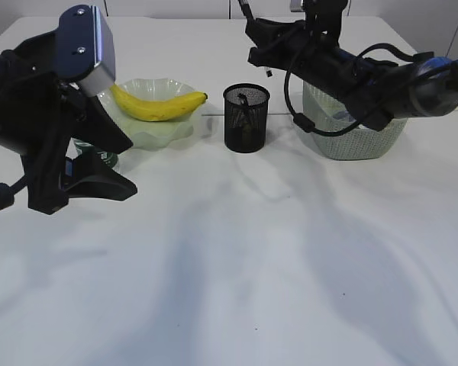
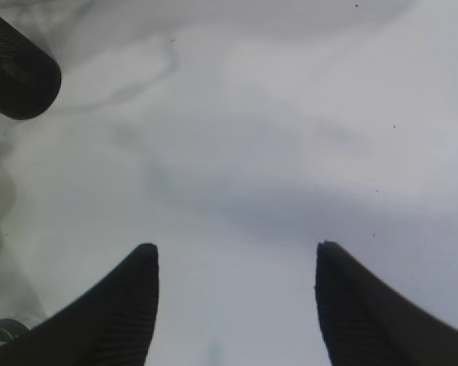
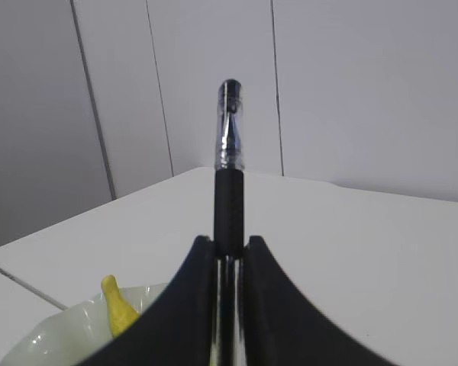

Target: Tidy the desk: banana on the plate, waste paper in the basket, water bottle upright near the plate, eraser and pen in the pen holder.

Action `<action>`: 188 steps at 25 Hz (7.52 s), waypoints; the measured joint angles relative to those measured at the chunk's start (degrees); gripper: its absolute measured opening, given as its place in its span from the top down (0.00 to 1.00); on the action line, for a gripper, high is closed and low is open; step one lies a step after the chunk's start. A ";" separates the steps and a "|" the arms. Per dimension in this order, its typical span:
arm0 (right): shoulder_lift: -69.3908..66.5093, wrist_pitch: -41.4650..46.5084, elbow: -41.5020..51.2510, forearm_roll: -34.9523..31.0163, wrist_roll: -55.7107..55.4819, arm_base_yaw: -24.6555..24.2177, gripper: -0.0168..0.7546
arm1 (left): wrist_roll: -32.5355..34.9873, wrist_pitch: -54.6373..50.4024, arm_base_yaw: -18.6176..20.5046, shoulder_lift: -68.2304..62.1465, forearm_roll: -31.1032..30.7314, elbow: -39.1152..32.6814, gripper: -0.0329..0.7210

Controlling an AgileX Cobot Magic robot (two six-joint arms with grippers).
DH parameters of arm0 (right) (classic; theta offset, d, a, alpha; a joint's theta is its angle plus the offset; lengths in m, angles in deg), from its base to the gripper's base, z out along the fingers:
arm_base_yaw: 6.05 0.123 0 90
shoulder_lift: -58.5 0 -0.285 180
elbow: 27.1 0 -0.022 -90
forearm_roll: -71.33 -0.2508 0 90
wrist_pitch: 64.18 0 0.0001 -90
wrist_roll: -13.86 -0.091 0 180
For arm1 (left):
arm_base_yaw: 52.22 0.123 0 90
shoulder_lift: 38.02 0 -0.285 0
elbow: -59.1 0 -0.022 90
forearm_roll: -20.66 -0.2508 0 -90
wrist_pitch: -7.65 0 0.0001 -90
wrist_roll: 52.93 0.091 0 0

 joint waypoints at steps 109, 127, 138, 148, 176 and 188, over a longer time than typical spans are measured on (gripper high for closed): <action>4.90 5.13 -20.97 61.53 -54.86 -3.52 0.66 | -14.04 -0.06 0.00 0.17 -0.48 0.00 0.35; 16.21 -16.50 -20.97 71.49 -76.06 -3.88 0.66 | -23.80 -6.07 0.00 11.00 -4.07 0.00 0.35; 17.89 -21.68 -20.97 71.49 -76.19 -4.25 0.66 | -29.93 -11.51 0.00 12.55 -4.10 0.00 0.35; 23.90 0.94 -18.72 71.49 -72.91 -5.22 0.67 | -38.29 -16.81 0.00 16.44 -8.41 0.00 0.35; 65.20 77.47 39.32 26.10 -10.69 -5.29 0.67 | -61.52 -18.99 0.00 35.87 -31.66 0.00 0.35; 81.01 104.65 39.45 -32.69 38.98 -5.34 0.67 | -67.34 -25.61 0.00 39.66 -34.50 -1.86 0.35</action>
